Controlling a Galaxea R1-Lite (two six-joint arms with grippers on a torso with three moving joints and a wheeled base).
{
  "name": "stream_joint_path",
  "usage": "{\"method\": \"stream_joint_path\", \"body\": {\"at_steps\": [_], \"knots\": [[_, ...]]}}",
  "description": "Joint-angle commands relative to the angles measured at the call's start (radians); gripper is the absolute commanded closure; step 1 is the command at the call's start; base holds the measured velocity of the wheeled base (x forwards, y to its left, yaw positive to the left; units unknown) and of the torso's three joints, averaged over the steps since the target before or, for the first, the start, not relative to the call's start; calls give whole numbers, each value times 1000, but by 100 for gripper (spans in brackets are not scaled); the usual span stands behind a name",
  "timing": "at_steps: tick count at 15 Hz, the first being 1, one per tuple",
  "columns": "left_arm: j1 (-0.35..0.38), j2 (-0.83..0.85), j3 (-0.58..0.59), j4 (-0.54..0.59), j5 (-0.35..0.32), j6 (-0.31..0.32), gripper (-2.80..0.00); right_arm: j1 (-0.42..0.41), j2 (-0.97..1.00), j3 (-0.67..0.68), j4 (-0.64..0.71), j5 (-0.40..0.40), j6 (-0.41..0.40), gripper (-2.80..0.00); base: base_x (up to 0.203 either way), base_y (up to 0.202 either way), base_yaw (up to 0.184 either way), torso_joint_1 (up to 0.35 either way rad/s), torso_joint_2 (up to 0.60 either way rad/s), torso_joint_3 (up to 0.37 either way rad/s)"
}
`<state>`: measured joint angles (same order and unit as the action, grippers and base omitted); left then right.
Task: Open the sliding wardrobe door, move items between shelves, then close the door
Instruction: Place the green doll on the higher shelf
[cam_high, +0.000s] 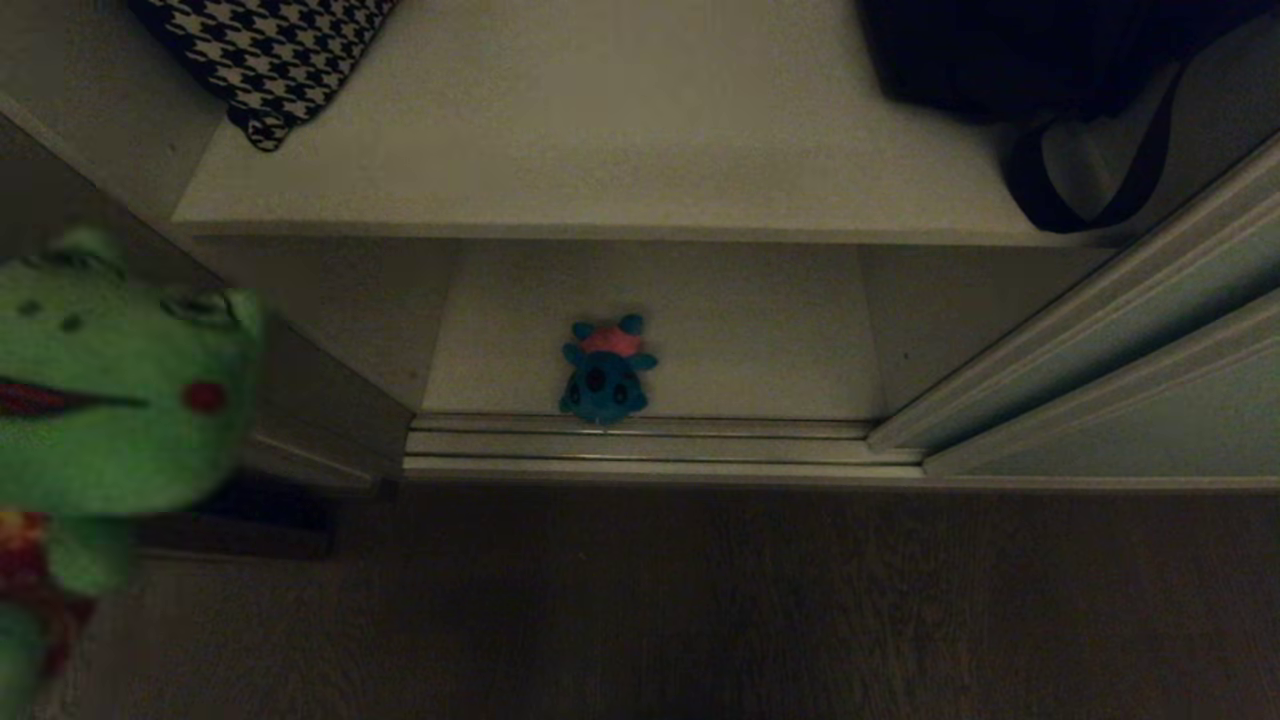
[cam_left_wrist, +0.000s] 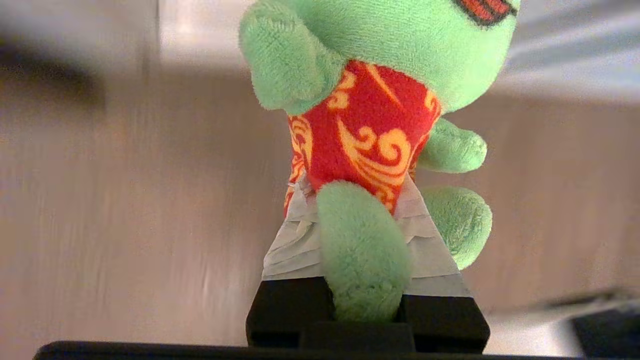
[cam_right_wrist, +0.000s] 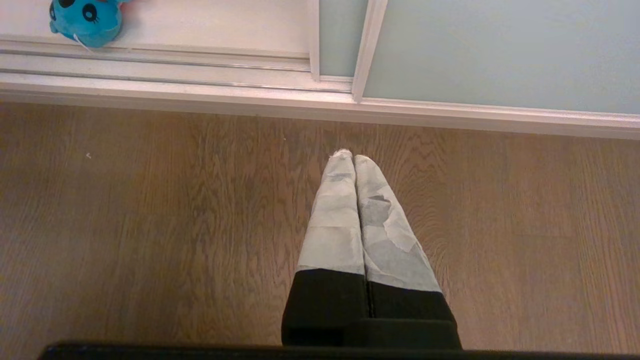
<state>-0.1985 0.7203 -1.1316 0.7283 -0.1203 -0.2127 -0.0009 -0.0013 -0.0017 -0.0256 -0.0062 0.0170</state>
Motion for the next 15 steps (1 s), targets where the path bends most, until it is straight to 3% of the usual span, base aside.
{"method": "stream_joint_path", "body": {"at_steps": [1,4,9,13,15], "knots": [[0,70,-155,-3,-15,4,0,1,1,0,-1,-1,0,0,0,0,0,0,0,0],[0,271,-309,-100,-75,24,0,1,1,2,-1,0,0,0,0,0,0,0,0,0],[-28,629,-399,-434,-103,39,0,1,1,1,-1,0,0,0,0,0,0,0,0,0],[-52,916,-530,-648,-83,39,0,1,1,0,-1,0,0,0,0,0,0,0,0,0],[-66,1039,-635,-750,-22,34,0,1,1,2,-1,0,0,0,0,0,0,0,0,0]]}}
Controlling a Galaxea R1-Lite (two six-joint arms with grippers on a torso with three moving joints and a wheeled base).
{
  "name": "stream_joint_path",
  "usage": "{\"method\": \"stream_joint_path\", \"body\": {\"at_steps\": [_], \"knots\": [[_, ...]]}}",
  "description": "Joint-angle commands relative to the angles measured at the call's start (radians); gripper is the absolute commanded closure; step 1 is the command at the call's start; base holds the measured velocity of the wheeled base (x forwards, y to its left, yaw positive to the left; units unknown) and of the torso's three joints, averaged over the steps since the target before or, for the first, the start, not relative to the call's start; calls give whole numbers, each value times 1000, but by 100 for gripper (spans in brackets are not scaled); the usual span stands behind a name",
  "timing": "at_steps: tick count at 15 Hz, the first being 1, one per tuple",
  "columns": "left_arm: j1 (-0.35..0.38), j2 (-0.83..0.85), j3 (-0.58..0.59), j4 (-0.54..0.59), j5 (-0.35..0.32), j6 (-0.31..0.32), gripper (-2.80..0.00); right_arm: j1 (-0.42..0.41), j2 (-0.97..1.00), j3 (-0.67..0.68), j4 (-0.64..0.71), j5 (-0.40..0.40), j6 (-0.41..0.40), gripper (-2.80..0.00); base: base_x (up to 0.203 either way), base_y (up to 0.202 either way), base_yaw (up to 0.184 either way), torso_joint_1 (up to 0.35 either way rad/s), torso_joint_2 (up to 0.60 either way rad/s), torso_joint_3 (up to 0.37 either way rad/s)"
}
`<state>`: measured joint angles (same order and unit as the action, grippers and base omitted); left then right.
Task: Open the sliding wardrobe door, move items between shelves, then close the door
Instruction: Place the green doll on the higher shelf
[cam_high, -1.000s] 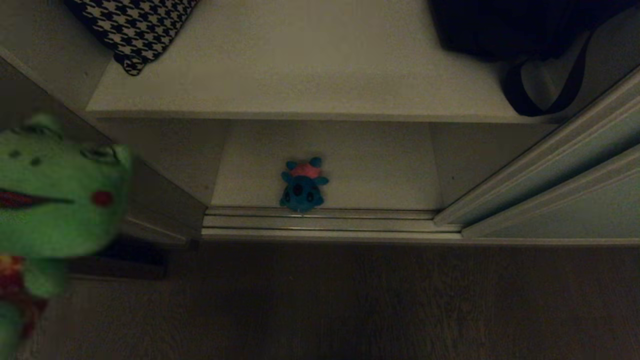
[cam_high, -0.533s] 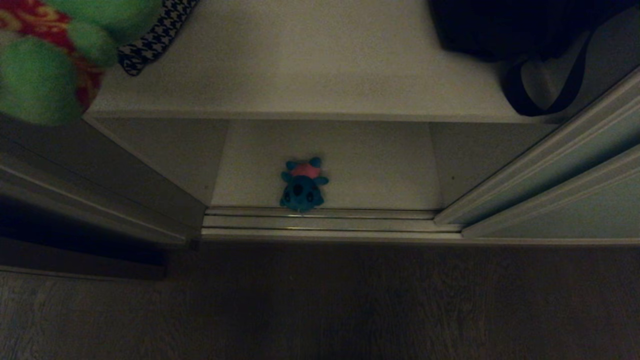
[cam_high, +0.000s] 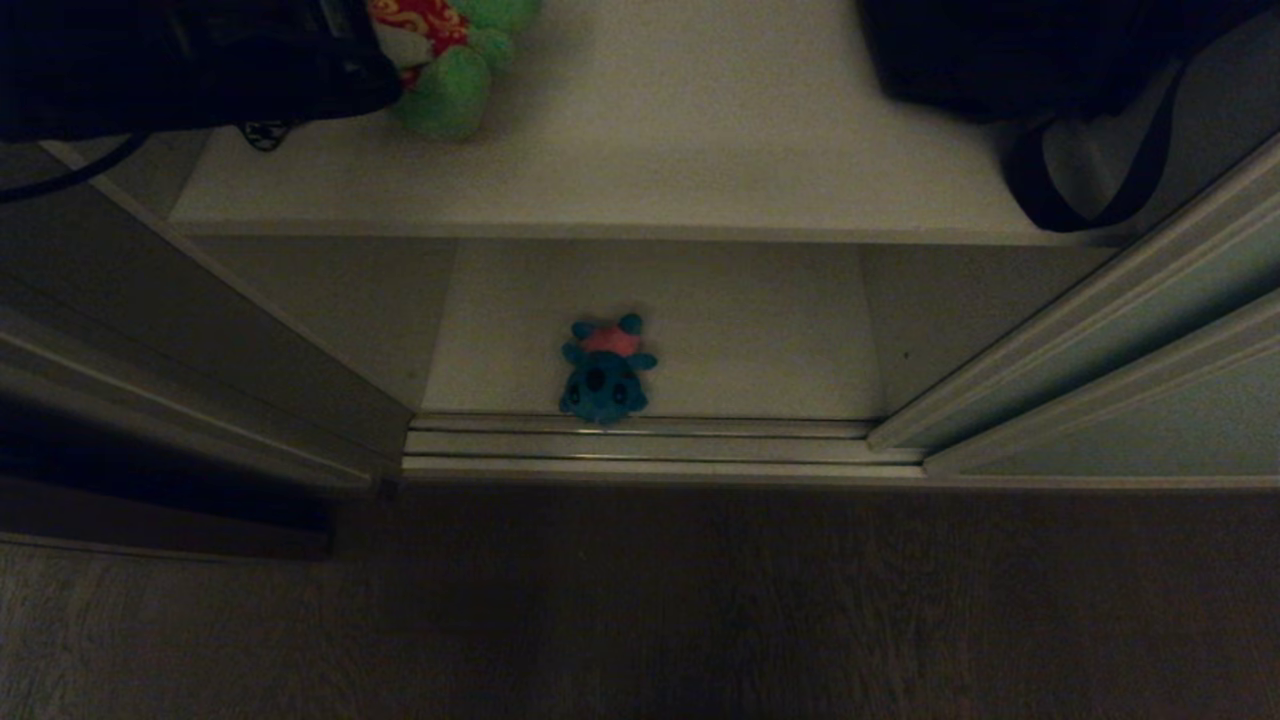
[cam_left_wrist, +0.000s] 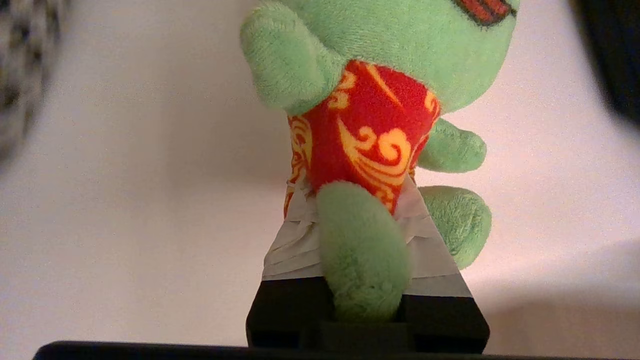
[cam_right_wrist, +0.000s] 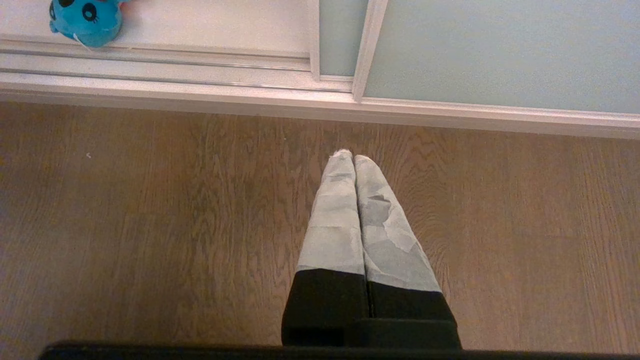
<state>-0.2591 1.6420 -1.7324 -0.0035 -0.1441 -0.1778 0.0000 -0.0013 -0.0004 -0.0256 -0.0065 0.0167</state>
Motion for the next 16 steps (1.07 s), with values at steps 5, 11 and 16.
{"method": "stream_joint_path", "body": {"at_steps": [5,11,16], "knots": [[-12,255,-208,-148,117,-37,0,0,1,-1,0,-1,0,0,0,0,0,0,0,0],[-12,264,-207,-158,127,-38,0,0,1,0,0,0,0,0,0,0,0,0,0,0],[-12,163,-200,-84,118,-47,0,0,1,-1,0,0,0,0,0,0,0,0,0,0]]}}
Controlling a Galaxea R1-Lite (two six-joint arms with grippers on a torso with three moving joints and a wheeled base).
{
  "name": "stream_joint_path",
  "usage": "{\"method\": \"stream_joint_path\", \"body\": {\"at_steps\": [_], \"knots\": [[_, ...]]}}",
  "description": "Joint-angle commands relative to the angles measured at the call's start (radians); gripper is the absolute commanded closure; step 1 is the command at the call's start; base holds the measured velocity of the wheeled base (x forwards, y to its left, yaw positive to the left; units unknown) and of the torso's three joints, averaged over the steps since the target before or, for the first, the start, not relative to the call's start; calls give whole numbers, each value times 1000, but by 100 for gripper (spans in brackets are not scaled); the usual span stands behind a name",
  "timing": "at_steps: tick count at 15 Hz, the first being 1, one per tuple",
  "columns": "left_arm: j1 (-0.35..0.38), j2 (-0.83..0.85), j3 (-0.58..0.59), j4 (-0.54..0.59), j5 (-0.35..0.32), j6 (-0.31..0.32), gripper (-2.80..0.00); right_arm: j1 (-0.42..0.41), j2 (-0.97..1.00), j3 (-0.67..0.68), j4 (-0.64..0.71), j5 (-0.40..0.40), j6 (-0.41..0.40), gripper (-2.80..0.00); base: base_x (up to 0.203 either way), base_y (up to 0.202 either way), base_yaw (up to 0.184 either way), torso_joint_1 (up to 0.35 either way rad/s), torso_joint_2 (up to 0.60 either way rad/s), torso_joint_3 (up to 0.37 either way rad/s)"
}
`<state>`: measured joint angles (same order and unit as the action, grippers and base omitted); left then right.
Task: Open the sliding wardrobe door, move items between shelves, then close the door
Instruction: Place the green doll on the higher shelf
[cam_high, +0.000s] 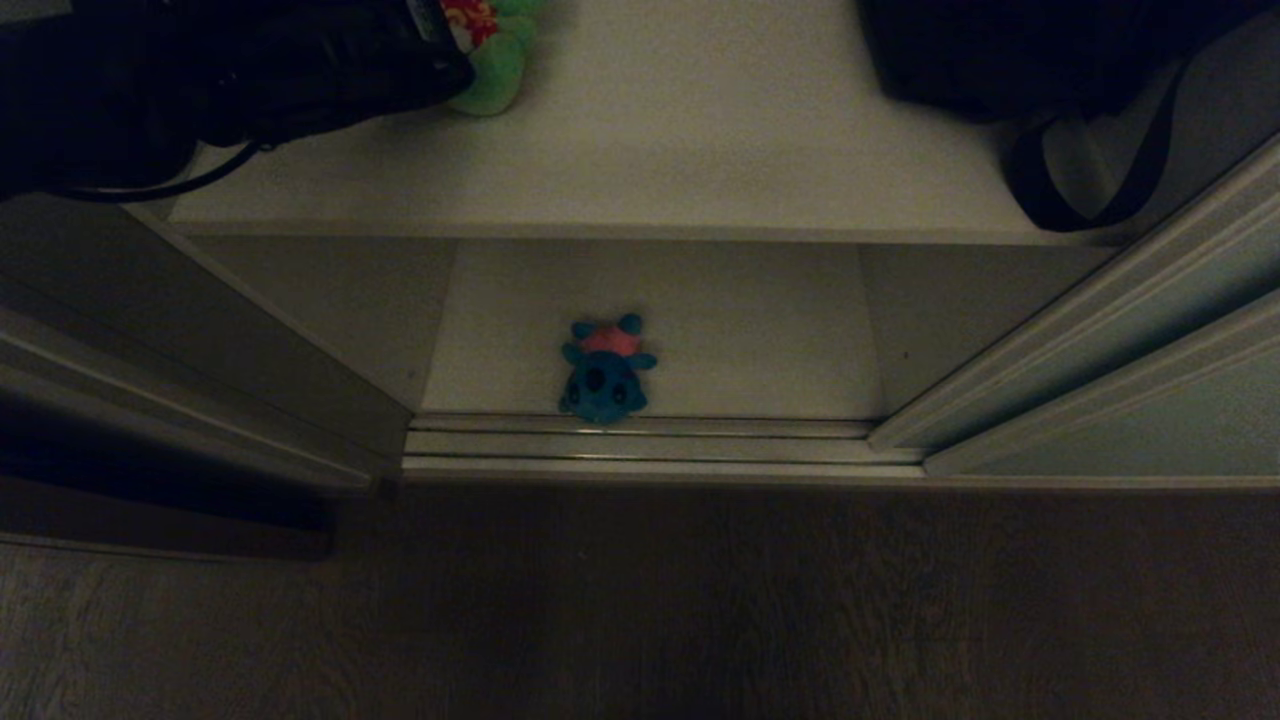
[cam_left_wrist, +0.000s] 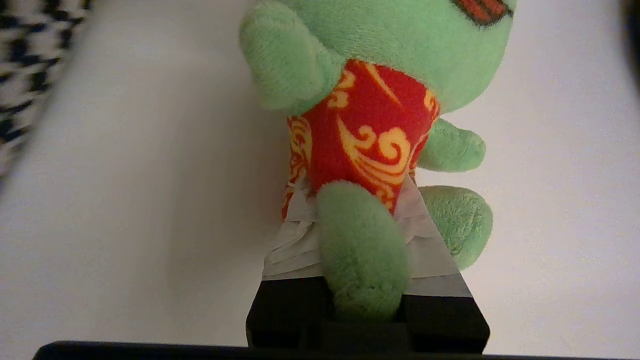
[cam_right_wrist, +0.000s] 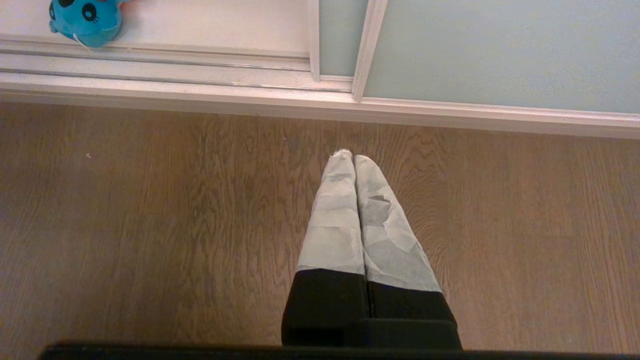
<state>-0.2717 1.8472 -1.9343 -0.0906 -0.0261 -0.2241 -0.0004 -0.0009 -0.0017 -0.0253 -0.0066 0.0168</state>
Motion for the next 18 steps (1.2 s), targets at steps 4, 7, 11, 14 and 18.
{"method": "stream_joint_path", "body": {"at_steps": [4,7,11,14,18], "knots": [[0,-108,9,153,-3,-3,0,0,1,0,-1,0,0,0,0,0,0,0,0,0],[2,-95,17,149,1,-1,0,0,1,0,-1,0,0,0,0,0,0,0,0,0],[5,-53,6,120,3,-5,0,0,1,1,-1,0,0,0,0,0,0,0,0,0],[6,-40,5,106,3,-4,0,0,1,0,-1,0,0,0,0,0,0,0,0,0],[5,-42,5,104,10,-1,-89,-1,1,0,-1,0,0,0,0,0,0,0,0,0]]}}
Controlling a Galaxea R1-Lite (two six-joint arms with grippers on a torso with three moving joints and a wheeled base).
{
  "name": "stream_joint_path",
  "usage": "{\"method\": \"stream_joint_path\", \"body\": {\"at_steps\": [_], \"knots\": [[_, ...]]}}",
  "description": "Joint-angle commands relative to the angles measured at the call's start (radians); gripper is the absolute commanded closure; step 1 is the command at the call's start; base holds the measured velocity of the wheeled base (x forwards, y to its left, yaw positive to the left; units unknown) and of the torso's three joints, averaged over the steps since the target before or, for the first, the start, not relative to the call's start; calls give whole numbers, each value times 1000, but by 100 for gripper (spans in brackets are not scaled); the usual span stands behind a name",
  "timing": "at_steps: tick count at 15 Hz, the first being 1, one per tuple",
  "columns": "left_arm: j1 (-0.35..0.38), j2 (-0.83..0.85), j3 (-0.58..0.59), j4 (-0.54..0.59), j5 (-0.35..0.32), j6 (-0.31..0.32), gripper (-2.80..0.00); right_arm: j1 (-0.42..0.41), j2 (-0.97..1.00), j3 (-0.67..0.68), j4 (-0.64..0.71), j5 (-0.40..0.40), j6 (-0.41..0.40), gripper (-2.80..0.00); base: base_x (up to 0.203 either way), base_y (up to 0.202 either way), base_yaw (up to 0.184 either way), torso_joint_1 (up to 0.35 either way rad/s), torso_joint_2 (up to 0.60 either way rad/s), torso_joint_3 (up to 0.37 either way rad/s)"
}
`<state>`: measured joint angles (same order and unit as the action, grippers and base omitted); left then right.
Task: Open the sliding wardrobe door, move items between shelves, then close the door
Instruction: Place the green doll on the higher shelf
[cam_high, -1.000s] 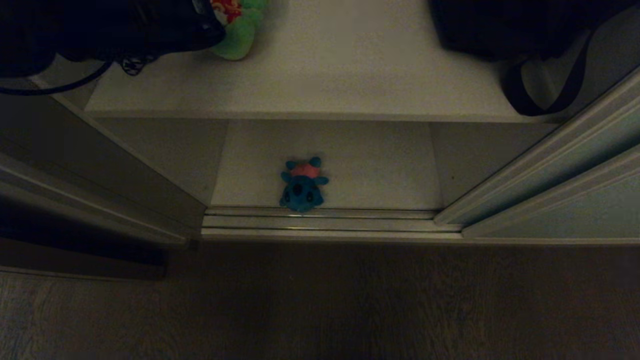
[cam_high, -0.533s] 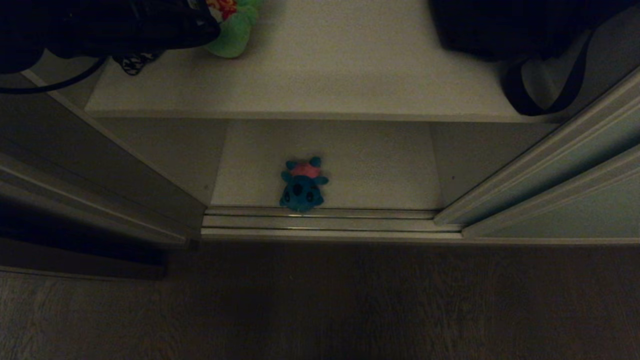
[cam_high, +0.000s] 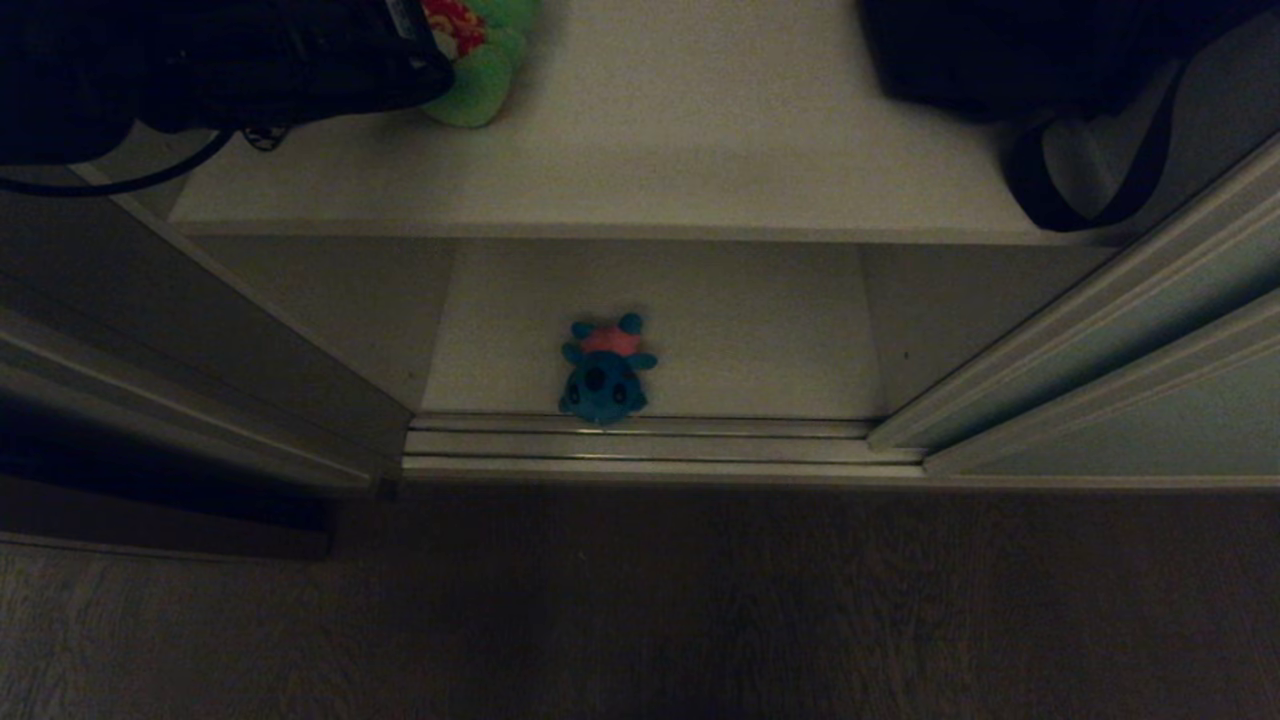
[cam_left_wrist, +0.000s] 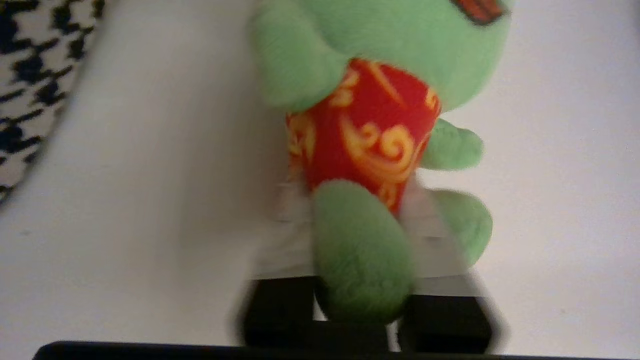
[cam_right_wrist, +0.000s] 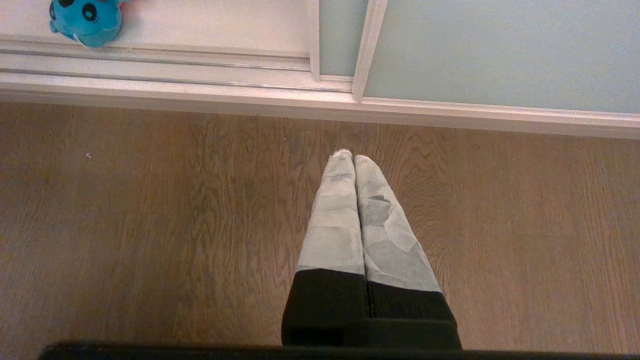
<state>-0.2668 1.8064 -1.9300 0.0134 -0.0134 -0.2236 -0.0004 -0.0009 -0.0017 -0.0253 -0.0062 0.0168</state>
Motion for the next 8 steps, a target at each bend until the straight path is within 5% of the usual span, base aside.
{"method": "stream_joint_path", "body": {"at_steps": [1,8], "knots": [[0,1,0,0,17,2,-280,0,1,1,-1,-1,0,0,0,0,0,0,0,0],[0,-55,-4,-14,19,7,-280,0,1,0,-1,0,0,0,0,0,0,0,0,0]]}}
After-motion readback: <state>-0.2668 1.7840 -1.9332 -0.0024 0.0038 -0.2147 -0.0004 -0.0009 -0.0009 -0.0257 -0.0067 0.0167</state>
